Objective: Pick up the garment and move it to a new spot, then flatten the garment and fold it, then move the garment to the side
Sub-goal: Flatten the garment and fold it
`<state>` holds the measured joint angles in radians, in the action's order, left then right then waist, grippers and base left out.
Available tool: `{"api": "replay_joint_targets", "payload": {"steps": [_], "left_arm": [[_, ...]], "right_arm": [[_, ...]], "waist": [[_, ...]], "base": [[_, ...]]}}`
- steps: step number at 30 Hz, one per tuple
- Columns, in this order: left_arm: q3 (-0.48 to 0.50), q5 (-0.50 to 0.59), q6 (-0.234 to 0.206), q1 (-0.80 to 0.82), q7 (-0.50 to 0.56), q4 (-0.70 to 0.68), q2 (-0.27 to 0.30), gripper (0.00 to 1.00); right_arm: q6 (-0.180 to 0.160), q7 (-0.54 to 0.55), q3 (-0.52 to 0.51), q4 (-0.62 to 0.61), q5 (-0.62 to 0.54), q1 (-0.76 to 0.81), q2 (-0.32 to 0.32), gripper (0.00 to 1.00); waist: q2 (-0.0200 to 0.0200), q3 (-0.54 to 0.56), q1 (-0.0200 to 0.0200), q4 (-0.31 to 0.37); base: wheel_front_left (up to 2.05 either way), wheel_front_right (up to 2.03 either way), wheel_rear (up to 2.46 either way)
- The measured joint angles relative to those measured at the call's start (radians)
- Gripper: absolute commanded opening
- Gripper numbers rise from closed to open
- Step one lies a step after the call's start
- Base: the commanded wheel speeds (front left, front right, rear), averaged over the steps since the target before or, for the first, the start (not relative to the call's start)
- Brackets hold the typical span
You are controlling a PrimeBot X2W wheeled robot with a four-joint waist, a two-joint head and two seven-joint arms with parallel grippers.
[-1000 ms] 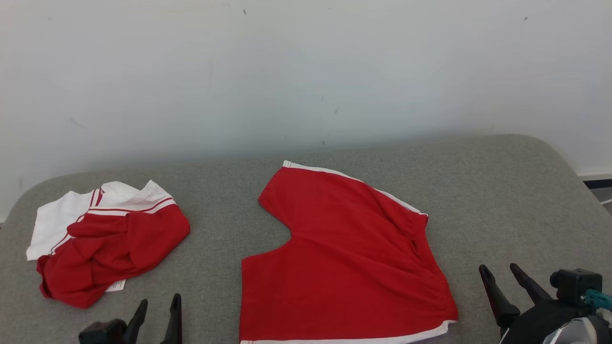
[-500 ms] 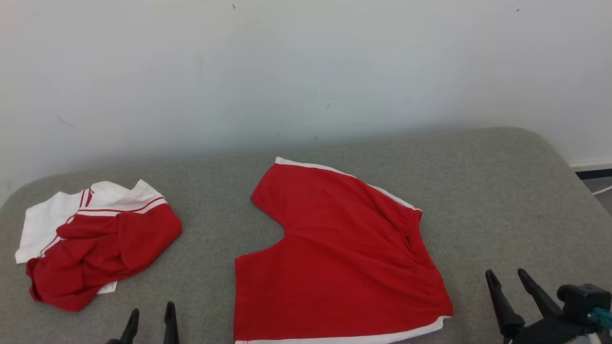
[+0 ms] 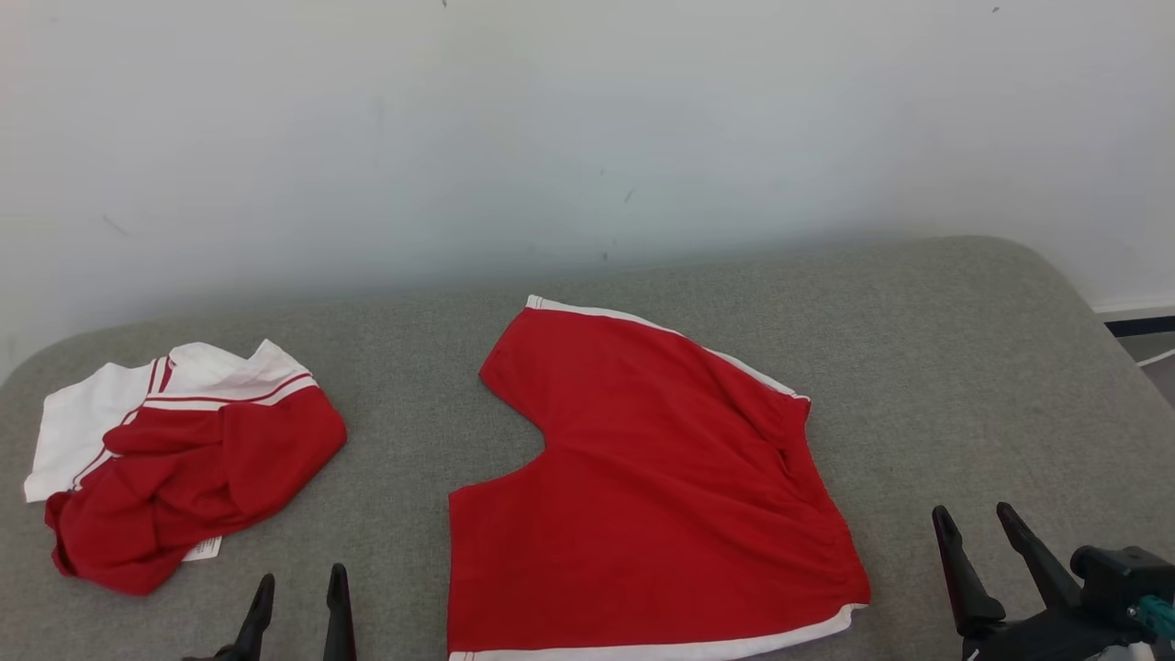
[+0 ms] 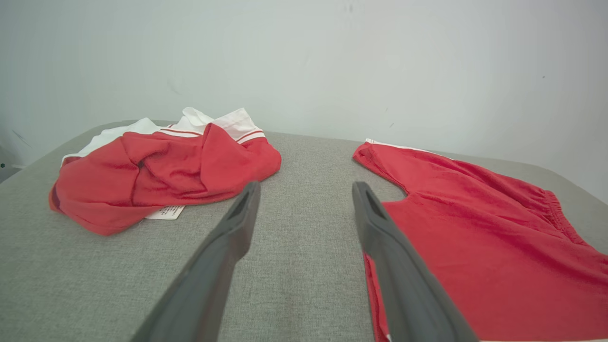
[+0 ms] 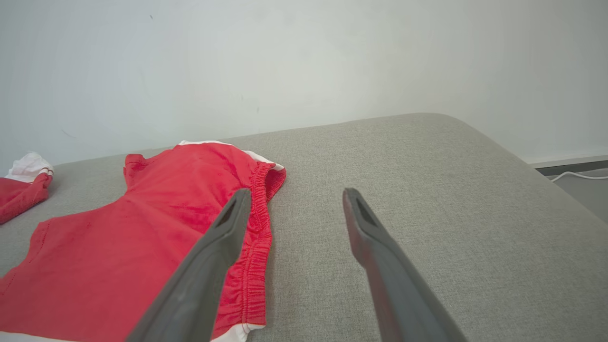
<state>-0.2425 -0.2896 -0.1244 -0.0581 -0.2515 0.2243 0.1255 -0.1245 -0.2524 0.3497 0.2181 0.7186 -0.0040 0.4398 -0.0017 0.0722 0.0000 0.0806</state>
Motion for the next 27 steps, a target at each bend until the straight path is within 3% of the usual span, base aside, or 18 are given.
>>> {"api": "replay_joint_targets", "payload": {"steps": [27], "left_arm": [[0.068,0.170,0.000,-0.023,0.128,-0.047,-0.032,1.00]], "right_arm": [[0.000,0.007,-0.051,0.002,-0.137,0.023,-0.048,1.00]], "waist": [[0.0000,-0.006,0.0000,-0.013]], "base": [[0.00,0.00,0.00]]}}
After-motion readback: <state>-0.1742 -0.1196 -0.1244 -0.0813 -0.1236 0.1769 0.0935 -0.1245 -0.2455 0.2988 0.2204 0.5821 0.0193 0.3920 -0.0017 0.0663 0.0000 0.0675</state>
